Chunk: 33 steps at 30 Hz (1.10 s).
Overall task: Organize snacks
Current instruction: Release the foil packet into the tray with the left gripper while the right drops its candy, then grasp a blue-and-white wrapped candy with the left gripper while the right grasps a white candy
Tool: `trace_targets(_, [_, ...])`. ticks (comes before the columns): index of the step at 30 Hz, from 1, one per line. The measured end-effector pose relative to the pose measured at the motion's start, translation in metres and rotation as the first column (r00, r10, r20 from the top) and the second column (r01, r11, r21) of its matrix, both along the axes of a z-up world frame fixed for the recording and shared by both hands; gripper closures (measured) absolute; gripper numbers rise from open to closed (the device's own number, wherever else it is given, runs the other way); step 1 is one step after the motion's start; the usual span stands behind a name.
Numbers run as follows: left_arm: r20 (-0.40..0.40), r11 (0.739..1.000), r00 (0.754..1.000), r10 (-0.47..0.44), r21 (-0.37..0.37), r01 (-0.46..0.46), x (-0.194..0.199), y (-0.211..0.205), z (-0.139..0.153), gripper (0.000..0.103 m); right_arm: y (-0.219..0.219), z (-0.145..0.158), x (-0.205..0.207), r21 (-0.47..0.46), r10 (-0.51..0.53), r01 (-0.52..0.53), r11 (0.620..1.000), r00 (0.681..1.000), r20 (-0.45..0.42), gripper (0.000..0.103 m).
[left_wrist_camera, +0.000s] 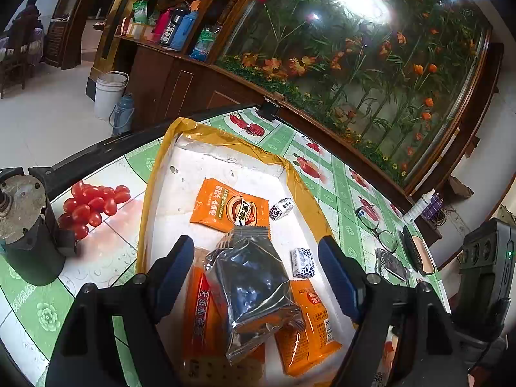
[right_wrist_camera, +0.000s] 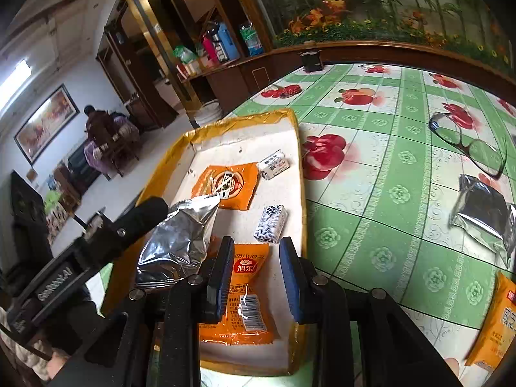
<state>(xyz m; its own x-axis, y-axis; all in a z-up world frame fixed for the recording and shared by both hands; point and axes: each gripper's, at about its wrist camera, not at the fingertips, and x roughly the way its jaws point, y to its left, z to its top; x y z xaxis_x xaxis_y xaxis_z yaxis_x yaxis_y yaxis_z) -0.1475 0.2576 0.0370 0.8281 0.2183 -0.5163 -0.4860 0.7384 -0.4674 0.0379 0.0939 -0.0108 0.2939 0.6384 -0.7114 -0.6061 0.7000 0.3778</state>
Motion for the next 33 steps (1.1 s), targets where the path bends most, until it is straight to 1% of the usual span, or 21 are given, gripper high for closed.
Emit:
trace_targets(8, [0.008,1.000,1.000,-0.005,-0.002,0.005,-0.001,-0.002,0.001,0.024,-0.018,0.002,0.006,0.035,-0.039,0.041,0.999,0.998,-0.051,0.071])
trace_targets(12, [0.026,1.000,1.000,-0.001,-0.002,0.001,-0.004,-0.003,0.004,0.024,-0.025,0.003,0.007,0.044,-0.047,0.050,0.998,0.997,-0.064,0.071])
trace_targets(14, [0.045,1.000,0.999,-0.001,0.003,0.001,-0.007,-0.005,0.007,0.024,-0.030,0.006,0.008,0.052,-0.058,0.061,0.997,0.996,-0.067,0.069])
trace_targets(16, [0.065,1.000,0.998,-0.008,0.006,0.008,-0.011,-0.007,0.009,0.024,-0.035,0.008,0.008,0.065,-0.061,0.066,0.996,0.995,-0.081,0.060])
trace_targets(17, [0.075,1.000,0.997,-0.010,0.009,0.009,-0.013,-0.008,0.010,0.024,-0.039,0.009,0.010,0.081,-0.065,0.072,0.994,0.994,-0.091,0.057])
trace_targets(18, [0.095,1.000,0.995,-0.014,0.014,0.013,-0.017,-0.009,0.011,0.024,-0.044,0.012,0.011,0.095,-0.077,0.086,0.992,0.992,-0.097,0.051])
trace_targets(19, [0.108,1.000,0.994,-0.020,0.016,0.019,-0.019,-0.009,0.012,0.024,-0.048,0.014,0.010,0.100,-0.088,0.097,0.990,0.991,-0.096,0.044])
trace_targets(22, [0.134,0.999,0.991,-0.028,0.026,0.025,-0.025,-0.013,0.015,0.024,-0.062,0.024,0.007,0.113,-0.115,0.122,0.986,0.991,-0.072,0.031])
trace_targets(25, [0.152,0.998,0.987,-0.057,0.038,0.051,-0.029,-0.024,0.018,0.024,-0.077,0.034,0.003,0.131,-0.125,0.131,0.983,0.991,-0.055,0.028])
trace_targets(27, [0.149,0.995,0.985,-0.088,0.064,0.079,-0.030,-0.037,0.020,0.024,-0.088,0.037,-0.001,0.138,-0.118,0.124,0.983,0.992,-0.049,0.025])
trace_targets(29, [0.146,0.987,0.983,-0.116,0.128,0.097,-0.033,-0.057,0.026,0.024,-0.099,0.038,-0.004,0.161,-0.090,0.100,0.982,0.994,-0.064,0.025])
trace_targets(31, [0.139,0.969,0.972,-0.187,0.187,0.160,-0.034,-0.082,0.030,0.024,-0.108,0.038,-0.005,0.167,-0.082,0.092,0.982,0.994,-0.066,0.025])
trace_targets(32, [0.124,0.957,0.967,-0.224,0.215,0.194,-0.034,-0.097,0.031,0.024,-0.115,0.037,-0.007,0.153,-0.102,0.109,0.982,0.993,-0.051,0.025])
trace_targets(33, [0.115,0.949,0.962,-0.248,0.227,0.218,-0.035,-0.105,0.032,0.024,-0.119,0.037,-0.007,0.143,-0.113,0.119,0.983,0.993,-0.045,0.025])
